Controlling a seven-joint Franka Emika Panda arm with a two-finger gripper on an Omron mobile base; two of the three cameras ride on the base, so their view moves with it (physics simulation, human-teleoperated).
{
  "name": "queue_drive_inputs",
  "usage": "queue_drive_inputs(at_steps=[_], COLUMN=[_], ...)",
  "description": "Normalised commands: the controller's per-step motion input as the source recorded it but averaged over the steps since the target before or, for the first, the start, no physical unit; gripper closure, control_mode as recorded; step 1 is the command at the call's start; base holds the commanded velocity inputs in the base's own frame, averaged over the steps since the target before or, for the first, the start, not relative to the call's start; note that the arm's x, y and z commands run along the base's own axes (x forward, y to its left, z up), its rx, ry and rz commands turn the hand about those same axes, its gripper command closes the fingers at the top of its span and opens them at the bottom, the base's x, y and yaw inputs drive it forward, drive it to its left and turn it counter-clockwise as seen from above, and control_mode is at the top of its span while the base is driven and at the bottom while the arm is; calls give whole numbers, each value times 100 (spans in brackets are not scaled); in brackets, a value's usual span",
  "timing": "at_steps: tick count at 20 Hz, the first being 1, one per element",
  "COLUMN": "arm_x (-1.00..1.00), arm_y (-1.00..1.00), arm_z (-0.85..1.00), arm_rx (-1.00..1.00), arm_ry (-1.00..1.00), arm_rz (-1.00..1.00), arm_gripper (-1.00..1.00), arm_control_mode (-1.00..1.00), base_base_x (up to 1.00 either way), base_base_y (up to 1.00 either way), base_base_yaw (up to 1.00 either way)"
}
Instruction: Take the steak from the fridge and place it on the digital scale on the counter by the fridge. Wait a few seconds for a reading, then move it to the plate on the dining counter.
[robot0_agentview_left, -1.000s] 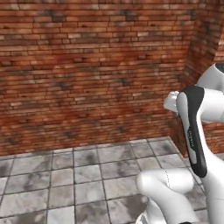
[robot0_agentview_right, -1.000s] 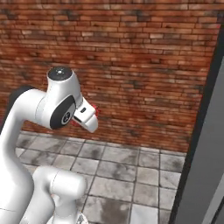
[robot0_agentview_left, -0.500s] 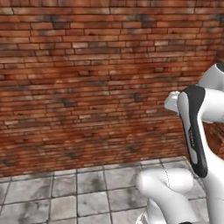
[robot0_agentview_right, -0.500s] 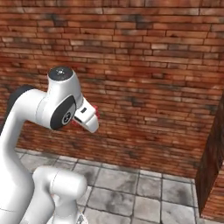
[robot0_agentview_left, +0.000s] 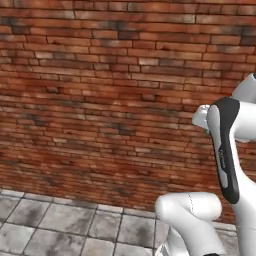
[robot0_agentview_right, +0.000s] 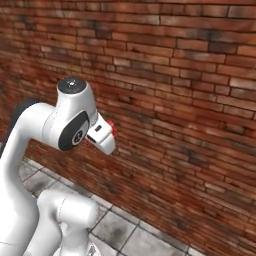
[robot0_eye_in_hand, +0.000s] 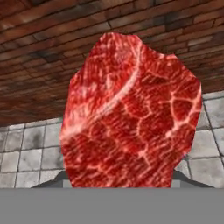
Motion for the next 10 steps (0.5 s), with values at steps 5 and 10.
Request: queue_drive_inputs(at_steps=[5,10], arm_x=[0,0], arm_y=[0,0], arm_z=[0,0], arm_rx=[0,0], arm_ry=[0,0], arm_rz=[0,0], arm_gripper=[100,100], arm_control_mode=[100,100], base_base_x=[50,53], base_base_y=[0,0], base_base_yaw=[86,86])
